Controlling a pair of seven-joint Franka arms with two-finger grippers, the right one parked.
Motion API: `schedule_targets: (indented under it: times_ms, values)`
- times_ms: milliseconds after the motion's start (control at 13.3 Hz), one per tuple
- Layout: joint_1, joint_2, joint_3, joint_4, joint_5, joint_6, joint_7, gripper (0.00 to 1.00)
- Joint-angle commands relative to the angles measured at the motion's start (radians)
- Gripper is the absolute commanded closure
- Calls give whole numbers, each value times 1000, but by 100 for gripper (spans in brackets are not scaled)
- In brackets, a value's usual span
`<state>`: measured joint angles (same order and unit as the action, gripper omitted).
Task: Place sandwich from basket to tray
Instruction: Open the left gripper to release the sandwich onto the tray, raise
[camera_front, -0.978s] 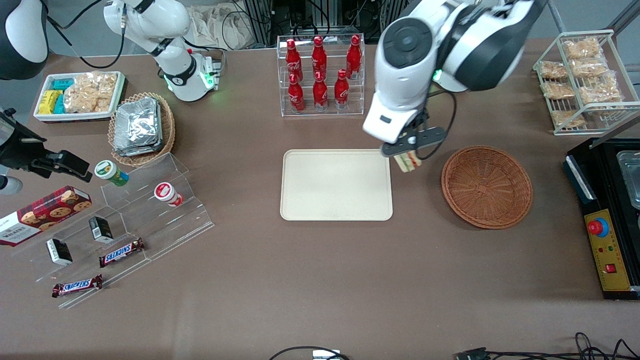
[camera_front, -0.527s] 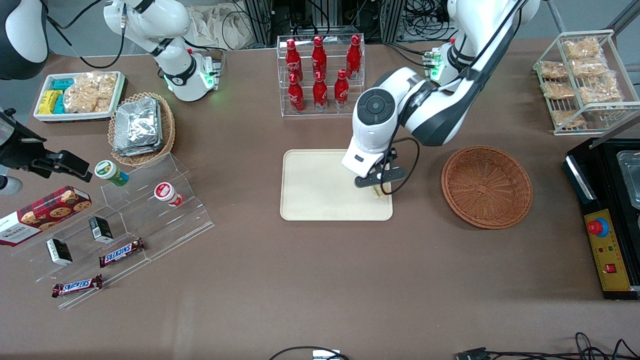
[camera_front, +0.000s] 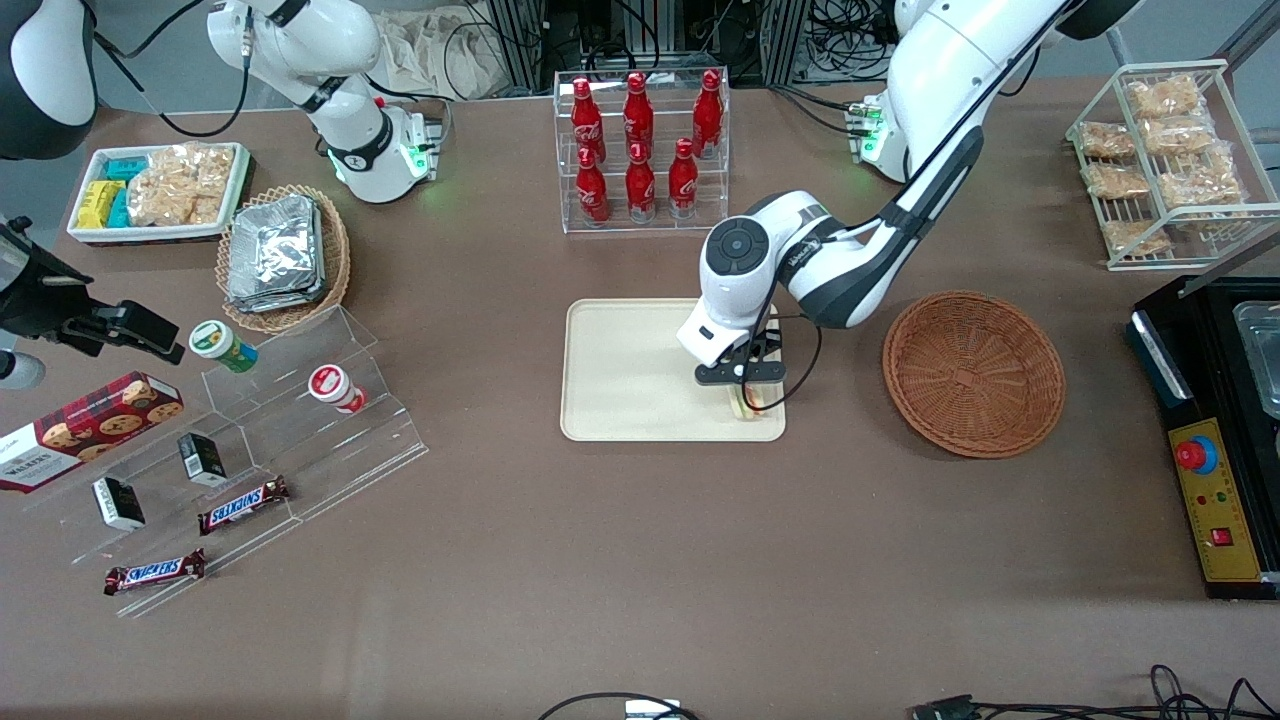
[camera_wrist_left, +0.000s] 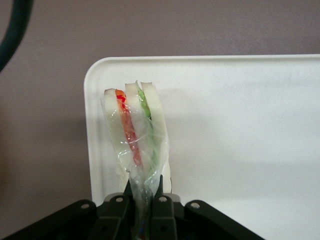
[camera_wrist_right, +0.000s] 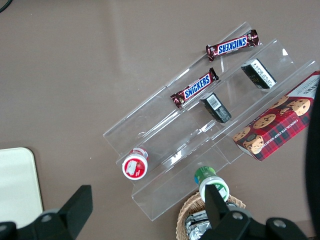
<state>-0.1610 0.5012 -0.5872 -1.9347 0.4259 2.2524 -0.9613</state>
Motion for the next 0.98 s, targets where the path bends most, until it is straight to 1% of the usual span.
schedule_targets:
  times_ms: [0, 75, 151, 226, 376, 452, 527, 677, 753, 903]
  values:
    - [12, -9, -3, -35, 34, 39, 22, 86]
    - [15, -9, -3, -36, 34, 38, 30, 80]
    - [23, -9, -3, -35, 34, 32, 32, 37]
    - [24, -15, -3, -35, 34, 24, 30, 0]
    - [38, -48, -6, -24, 28, -40, 36, 0]
    - [47, -79, -8, -20, 16, -75, 61, 0]
    - [49, -116, -8, -14, -13, -109, 85, 0]
    - [49, -185, -3, 40, -122, -227, 165, 0]
    - [51, -216, 4, 89, -169, -322, 223, 0]
    - [49, -271, 67, 204, -234, -501, 295, 0]
